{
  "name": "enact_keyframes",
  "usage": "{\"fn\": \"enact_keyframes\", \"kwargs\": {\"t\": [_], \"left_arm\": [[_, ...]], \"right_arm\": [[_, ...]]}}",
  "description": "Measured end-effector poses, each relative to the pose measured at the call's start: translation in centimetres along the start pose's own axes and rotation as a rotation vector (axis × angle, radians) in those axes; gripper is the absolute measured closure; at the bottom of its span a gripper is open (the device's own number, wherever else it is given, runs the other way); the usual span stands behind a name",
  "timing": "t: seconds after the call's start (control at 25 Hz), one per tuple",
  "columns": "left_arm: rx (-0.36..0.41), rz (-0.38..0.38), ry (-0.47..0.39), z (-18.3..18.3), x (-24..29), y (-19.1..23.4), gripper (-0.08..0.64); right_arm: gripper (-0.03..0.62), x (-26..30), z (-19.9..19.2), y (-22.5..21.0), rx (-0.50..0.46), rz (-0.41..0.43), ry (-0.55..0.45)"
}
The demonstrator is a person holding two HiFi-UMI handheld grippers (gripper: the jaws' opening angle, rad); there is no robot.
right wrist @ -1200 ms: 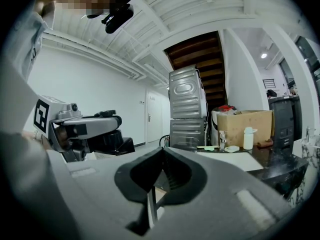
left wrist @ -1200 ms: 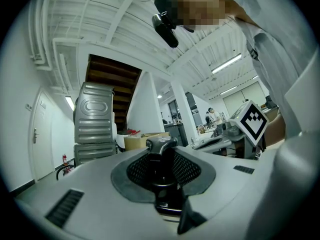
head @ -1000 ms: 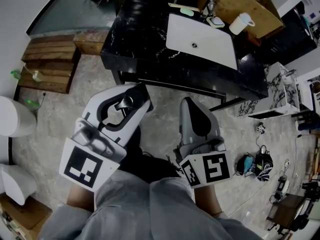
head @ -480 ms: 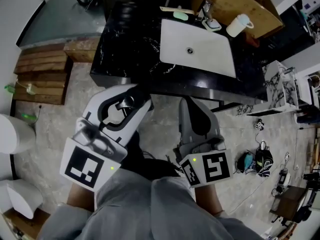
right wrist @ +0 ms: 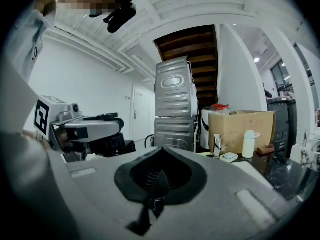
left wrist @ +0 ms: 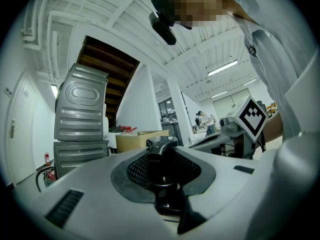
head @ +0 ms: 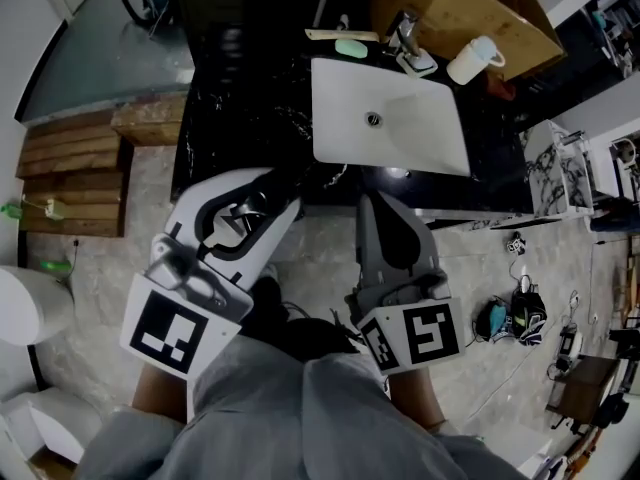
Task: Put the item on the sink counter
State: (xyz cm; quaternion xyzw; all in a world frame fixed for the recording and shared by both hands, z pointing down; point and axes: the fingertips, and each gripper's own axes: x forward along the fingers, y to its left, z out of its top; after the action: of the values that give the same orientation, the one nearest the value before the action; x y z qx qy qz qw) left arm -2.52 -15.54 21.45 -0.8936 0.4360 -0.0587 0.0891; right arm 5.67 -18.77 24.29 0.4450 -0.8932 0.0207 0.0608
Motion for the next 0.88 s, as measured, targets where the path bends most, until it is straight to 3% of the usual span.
{"fn": "enact_keyframes", "kwargs": {"t": [0.32, 0.88], "left_arm": [[0.016, -0.048, -0.017, -1.2, 2.7, 3.6, 0.466], [-0.055, -0.073, 0.017, -4.4, 5.2, 7.2, 0.466]], "right_arm": [[0.595, 4.3, 0.3, -1.3, 0.011, -0.042, -0.004], [0.595, 7.3, 0.1, -1.8, 0.007, -0.059, 0.033]]}}
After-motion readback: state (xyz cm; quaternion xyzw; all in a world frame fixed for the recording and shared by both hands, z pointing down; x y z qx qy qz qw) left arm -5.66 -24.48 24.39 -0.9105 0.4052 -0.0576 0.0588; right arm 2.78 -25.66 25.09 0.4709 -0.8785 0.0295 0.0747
